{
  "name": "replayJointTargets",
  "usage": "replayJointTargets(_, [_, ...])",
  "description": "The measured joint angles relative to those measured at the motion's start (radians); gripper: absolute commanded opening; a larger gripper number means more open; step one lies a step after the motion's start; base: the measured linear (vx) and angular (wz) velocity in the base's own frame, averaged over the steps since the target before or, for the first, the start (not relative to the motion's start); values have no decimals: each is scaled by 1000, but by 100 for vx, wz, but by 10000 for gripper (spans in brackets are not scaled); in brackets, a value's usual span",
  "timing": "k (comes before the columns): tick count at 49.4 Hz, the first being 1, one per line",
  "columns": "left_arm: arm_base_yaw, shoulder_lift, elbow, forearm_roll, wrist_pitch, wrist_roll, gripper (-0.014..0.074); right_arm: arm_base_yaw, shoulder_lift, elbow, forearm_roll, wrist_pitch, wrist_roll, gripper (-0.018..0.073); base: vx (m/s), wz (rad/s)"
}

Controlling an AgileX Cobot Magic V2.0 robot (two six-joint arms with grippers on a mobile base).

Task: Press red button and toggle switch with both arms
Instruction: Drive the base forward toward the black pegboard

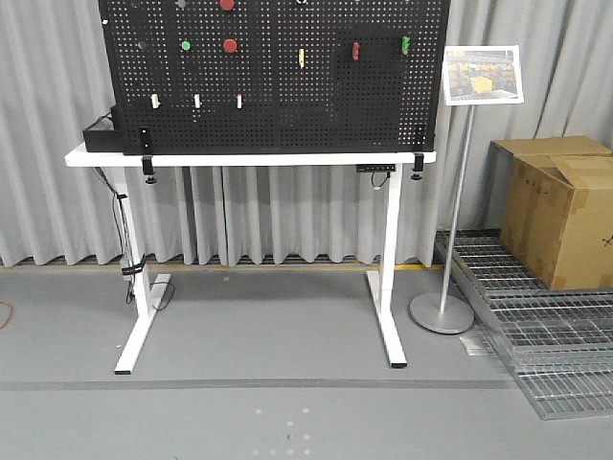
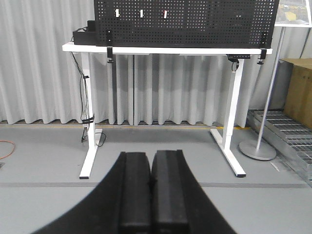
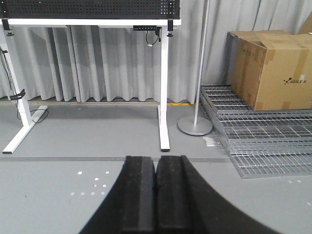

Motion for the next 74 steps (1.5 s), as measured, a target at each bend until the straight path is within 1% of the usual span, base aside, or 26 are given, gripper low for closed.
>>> replayJointTargets(40, [0,0,0,0,0,0,2,0,0,0,0,0,0,-3,1,-1])
replayJointTargets(74, [0,0,0,0,0,0,2,0,0,0,0,0,0,-3,19,2])
